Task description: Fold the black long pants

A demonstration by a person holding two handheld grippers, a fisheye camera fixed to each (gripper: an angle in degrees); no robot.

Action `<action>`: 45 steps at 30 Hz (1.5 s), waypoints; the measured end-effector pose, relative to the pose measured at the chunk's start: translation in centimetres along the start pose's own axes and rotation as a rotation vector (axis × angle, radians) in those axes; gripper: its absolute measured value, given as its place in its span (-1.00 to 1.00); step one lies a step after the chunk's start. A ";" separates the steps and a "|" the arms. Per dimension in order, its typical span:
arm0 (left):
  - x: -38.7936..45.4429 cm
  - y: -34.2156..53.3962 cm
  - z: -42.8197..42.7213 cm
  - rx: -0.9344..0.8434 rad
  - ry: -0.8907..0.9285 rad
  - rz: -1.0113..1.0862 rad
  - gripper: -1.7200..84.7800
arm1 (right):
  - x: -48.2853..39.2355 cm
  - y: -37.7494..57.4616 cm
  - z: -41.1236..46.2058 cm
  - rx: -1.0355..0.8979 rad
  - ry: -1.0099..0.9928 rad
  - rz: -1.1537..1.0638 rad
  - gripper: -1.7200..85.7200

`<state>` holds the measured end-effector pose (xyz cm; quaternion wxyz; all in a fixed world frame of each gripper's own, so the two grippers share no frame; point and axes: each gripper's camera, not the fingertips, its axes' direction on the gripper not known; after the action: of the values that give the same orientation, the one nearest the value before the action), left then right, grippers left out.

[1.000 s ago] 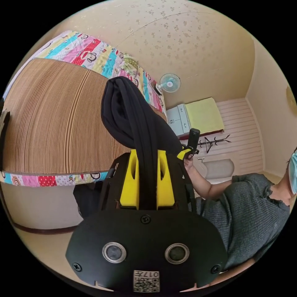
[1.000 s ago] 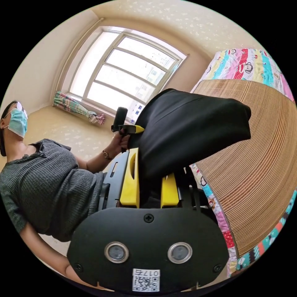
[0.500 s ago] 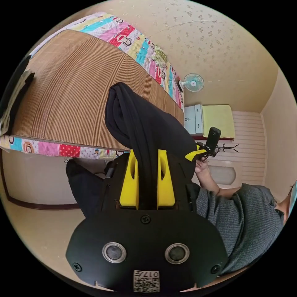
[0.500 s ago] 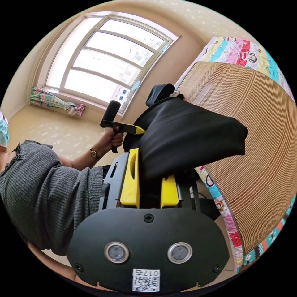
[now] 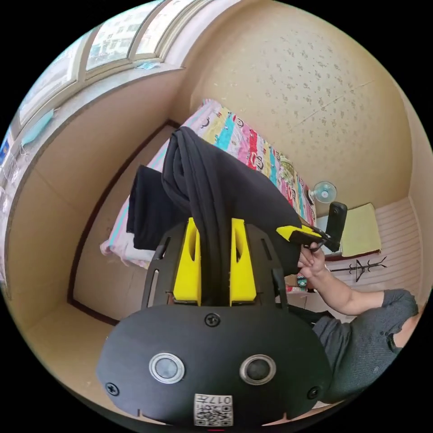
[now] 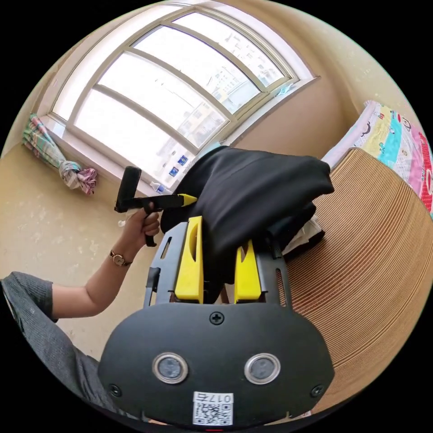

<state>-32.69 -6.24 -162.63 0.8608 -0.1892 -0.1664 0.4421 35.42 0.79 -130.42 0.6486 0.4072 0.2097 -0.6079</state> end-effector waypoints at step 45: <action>-1.2 9.6 2.6 -0.004 -0.144 -0.092 -0.67 | 29.4 24.7 -7.9 -0.319 0.440 0.723 -0.68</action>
<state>-41.21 -1.60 -165.01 0.8655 -0.1509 -0.2375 0.4145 65.94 -12.92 -150.80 0.8139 0.4688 0.2779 -0.2014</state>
